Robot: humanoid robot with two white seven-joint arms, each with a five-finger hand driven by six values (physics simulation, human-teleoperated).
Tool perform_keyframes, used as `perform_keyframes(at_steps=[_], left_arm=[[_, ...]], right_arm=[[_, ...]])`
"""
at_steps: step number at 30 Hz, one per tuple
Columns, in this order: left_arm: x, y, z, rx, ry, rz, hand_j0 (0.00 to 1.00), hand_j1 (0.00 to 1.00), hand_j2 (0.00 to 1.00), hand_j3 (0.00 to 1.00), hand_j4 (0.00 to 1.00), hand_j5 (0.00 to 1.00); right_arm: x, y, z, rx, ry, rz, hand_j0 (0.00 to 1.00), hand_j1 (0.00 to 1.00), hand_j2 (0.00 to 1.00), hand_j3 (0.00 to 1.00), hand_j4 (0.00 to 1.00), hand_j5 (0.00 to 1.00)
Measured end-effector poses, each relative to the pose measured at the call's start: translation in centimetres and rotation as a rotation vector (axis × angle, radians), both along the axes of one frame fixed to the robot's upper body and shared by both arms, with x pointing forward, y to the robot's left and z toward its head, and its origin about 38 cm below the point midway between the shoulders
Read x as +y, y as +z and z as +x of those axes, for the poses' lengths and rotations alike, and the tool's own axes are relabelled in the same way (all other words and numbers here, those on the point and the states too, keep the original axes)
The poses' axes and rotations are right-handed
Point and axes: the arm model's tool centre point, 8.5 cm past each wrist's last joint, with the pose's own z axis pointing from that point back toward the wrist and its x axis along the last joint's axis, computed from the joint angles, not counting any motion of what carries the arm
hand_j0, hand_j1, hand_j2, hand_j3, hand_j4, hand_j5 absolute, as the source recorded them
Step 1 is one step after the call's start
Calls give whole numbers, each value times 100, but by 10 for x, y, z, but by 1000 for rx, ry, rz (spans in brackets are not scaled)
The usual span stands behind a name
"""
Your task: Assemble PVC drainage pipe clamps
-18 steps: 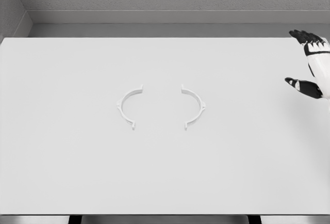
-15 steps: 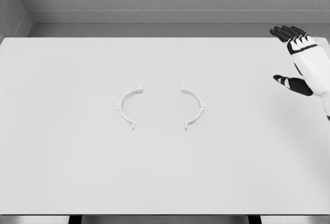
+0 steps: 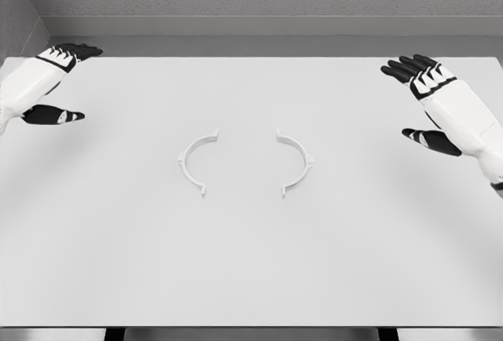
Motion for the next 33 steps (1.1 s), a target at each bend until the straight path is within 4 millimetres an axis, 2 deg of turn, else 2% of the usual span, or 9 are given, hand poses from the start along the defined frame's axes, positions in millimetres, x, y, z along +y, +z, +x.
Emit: perform_keyframes(at_steps=[4,6,9,11,13,18,26,33], left_arm=[[-4,-4,-1,12,-10,6,100,100,100,100,100,100],[-5,-6,-1,16,-14,8,100,100,100,100,100,100],[-5,-7,-1,19,-15,10,100,100,100,100,100,100],[-5,-7,-1,20,-15,10,100,100,100,100,100,100],[-4,-7,-1,21,-15,11,100,100,100,100,100,100],[-4,-7,-1,21,-14,10,100,100,100,100,100,100],[-4,-7,-1,20,-13,8,100,100,100,100,100,100],[-8,-10,-1,26,-21,7,100,100,100,100,100,100]], right_arm=[[-1,-1,2,6,-3,3,100,100,100,100,100,100],[6,9,14,-18,14,-9,100,100,100,100,100,100],[22,-10,19,37,27,-84,100,100,100,100,100,100],[33,-10,34,29,26,-131,100,100,100,100,100,100],[39,-22,43,57,23,-167,100,100,100,100,100,100],[50,-52,45,133,42,-213,100,100,100,100,100,100],[78,-69,50,173,96,-250,100,100,100,100,100,100],[92,-82,54,211,116,-252,100,100,100,100,100,100]])
